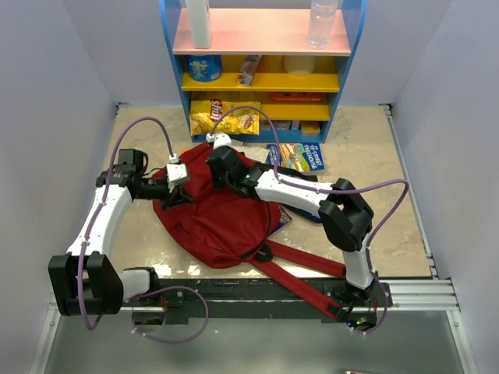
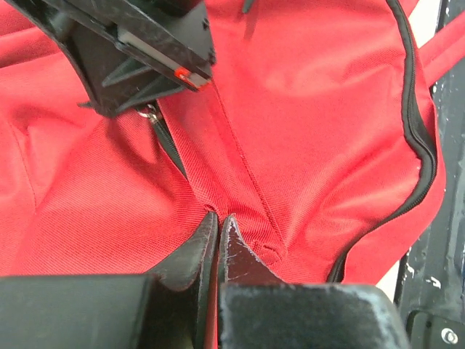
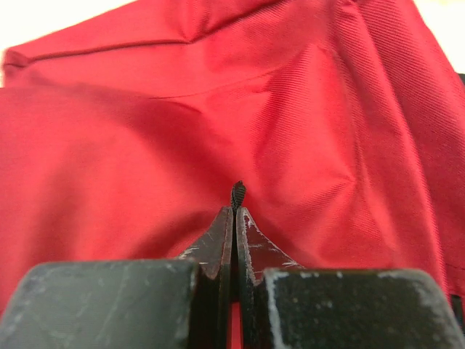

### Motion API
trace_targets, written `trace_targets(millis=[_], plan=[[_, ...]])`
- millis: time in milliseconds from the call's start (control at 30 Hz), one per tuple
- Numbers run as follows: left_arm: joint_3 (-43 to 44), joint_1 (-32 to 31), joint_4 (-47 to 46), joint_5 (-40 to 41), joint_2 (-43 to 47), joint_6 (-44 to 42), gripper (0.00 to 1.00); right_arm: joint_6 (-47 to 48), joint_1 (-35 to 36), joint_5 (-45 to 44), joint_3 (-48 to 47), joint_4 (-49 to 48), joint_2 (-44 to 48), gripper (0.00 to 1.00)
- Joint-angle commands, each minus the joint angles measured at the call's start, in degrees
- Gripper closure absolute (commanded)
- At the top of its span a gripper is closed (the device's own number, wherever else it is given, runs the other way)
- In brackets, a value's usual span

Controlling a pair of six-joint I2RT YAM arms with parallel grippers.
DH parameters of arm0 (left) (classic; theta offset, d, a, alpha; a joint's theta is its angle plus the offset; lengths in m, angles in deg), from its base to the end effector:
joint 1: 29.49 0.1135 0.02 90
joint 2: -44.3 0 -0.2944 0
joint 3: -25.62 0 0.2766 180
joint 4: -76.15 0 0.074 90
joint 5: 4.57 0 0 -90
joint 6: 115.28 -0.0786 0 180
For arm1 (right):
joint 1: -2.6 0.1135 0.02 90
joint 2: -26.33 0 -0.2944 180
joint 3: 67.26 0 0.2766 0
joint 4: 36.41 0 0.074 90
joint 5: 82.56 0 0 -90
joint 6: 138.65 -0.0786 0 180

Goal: Pack the student bag
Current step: Zip the student bag at the center of the board.

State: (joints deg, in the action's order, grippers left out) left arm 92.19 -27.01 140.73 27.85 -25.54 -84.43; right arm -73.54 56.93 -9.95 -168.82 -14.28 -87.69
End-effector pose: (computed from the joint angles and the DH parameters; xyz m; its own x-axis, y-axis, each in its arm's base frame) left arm 0.2411 -0.0560 0.2665 -0.2214 0.4511 -0.8646 0.9456 0.3161 -0.0772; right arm 0.3296 0.4190 0.2381 -0.5662 -0.1000 -0.8182 -0.4338 0.8802 0.1926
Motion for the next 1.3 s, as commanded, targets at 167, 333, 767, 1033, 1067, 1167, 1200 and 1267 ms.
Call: trace_targets(millis=[167, 333, 767, 1033, 1067, 1167, 1200, 1267], plan=[[4.4, -0.2, 10.8, -2.4, 2.6, -6.4, 1.0, 3.9, -3.6, -17.5, -0.2, 3.0, -1.1, 1.0], [7.7, -0.2, 20.4, -1.0, 1.1, -15.5, 1.0, 0.0, -5.6, -28.5, -2.0, 7.6, -3.9, 1.0], [5.6, 1.7, 14.5, 2.6, 1.8, -11.8, 0.68, -2.6, -7.6, -21.4, 1.8, 1.8, 1.0, 0.55], [7.0, 1.4, -5.8, 2.7, 3.2, 9.0, 0.19, -1.9, -7.6, -12.2, 6.7, 1.4, 11.0, 0.31], [6.9, 1.2, -7.5, 2.5, 3.1, 10.5, 0.15, -1.6, -7.6, -11.4, 7.9, 0.4, 13.4, 0.3], [7.7, -1.4, -10.8, 2.6, 1.0, 13.6, 0.03, 0.8, -7.5, -7.4, 12.8, -1.3, 16.9, 0.3], [7.9, -2.0, -11.8, 2.7, 0.2, 14.8, 0.01, 2.5, -7.5, -6.1, 15.1, -1.3, 19.1, 0.3], [7.9, -5.4, -13.5, 3.3, -2.3, 16.5, 0.0, 4.6, -7.5, -2.4, 17.7, -2.7, 22.1, 0.32]])
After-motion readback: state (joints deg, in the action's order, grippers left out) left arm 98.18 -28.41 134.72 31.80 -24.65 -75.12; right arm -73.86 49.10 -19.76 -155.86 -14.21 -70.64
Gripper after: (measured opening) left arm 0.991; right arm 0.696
